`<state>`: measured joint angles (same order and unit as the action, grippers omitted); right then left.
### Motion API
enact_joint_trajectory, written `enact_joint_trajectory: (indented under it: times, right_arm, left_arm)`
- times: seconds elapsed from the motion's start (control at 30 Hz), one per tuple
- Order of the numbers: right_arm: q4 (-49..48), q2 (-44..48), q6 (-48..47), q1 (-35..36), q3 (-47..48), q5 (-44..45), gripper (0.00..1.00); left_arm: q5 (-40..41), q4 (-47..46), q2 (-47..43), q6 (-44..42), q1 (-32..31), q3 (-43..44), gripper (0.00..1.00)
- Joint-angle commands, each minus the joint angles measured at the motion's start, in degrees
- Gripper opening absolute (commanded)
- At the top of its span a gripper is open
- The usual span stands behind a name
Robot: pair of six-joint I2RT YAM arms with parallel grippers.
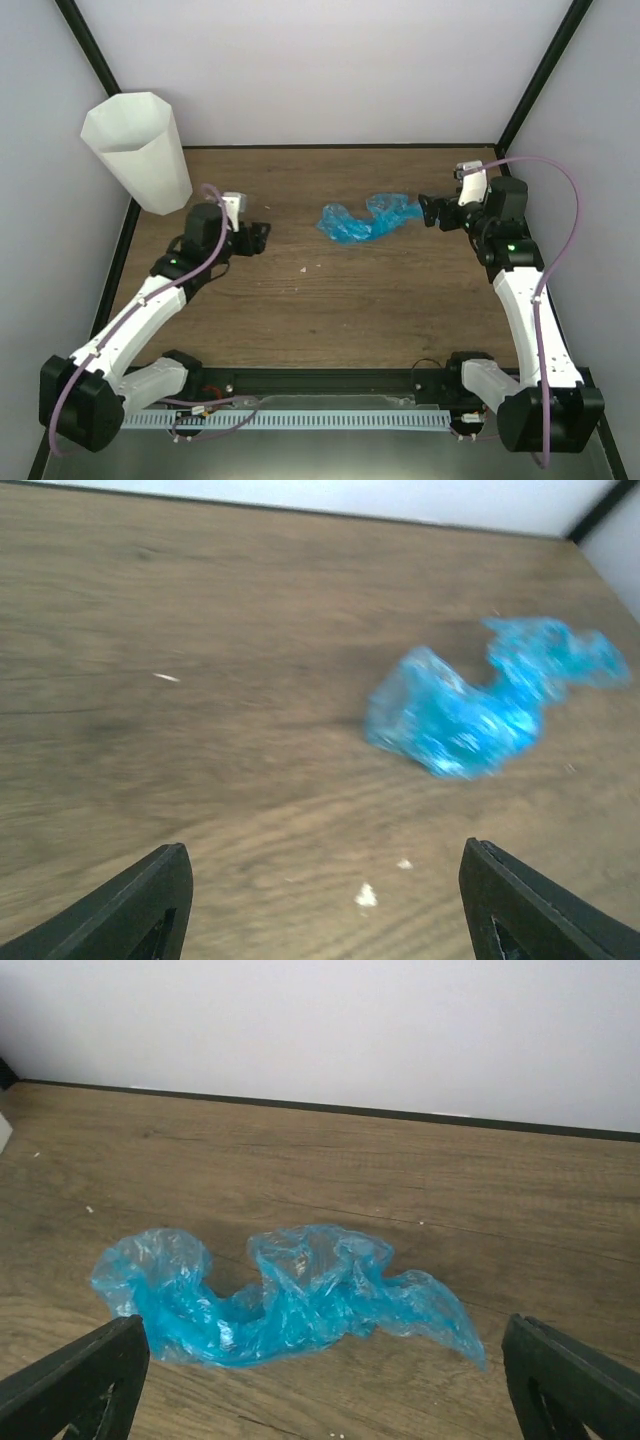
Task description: Put the trash bags into the trash bin
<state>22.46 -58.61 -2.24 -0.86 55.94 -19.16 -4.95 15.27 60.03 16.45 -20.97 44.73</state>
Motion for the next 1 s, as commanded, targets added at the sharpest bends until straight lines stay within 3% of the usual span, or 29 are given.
enact_joint_trajectory:
  times: [0.0, 0.23, 0.33, 0.53, 0.73, 0.87, 0.97]
  right_arm:
    - [2.84, 2.02, -2.12, -0.93, 0.18, -5.37, 0.99]
    - [11.48, 1.99, -11.72, -1.29, 2.36, -10.15, 0.99]
    - [17.66, -0.92, -15.58, -1.35, 4.93, -12.96, 0.9]
    - [26.93, -9.66, -19.71, -1.49, 9.63, -16.64, 0.72]
    - [23.76, -16.37, -18.1, -1.57, 10.64, -11.33, 0.64]
    - [24.95, -26.99, -17.45, -1.6, 18.43, -10.64, 0.57]
    - [25.25, -33.1, -17.18, -1.45, 24.76, -11.76, 0.59]
  left_arm:
    - [-2.42, -1.81, 2.79, -0.95, -7.37, 0.57, 0.75]
    - [0.85, -2.27, 10.37, -2.93, -20.27, 2.66, 0.74]
    - [1.81, -2.09, 14.14, -2.4, -23.13, 4.46, 0.74]
    - [3.24, -2.31, 19.33, -0.33, -24.6, 6.81, 0.74]
    - [4.19, -4.95, 22.8, 2.65, -24.58, 9.03, 0.74]
    - [2.75, -4.93, 26.47, 3.97, -23.88, 14.82, 0.75]
    - [1.36, -3.46, 30.27, 5.46, -23.27, 19.35, 0.76]
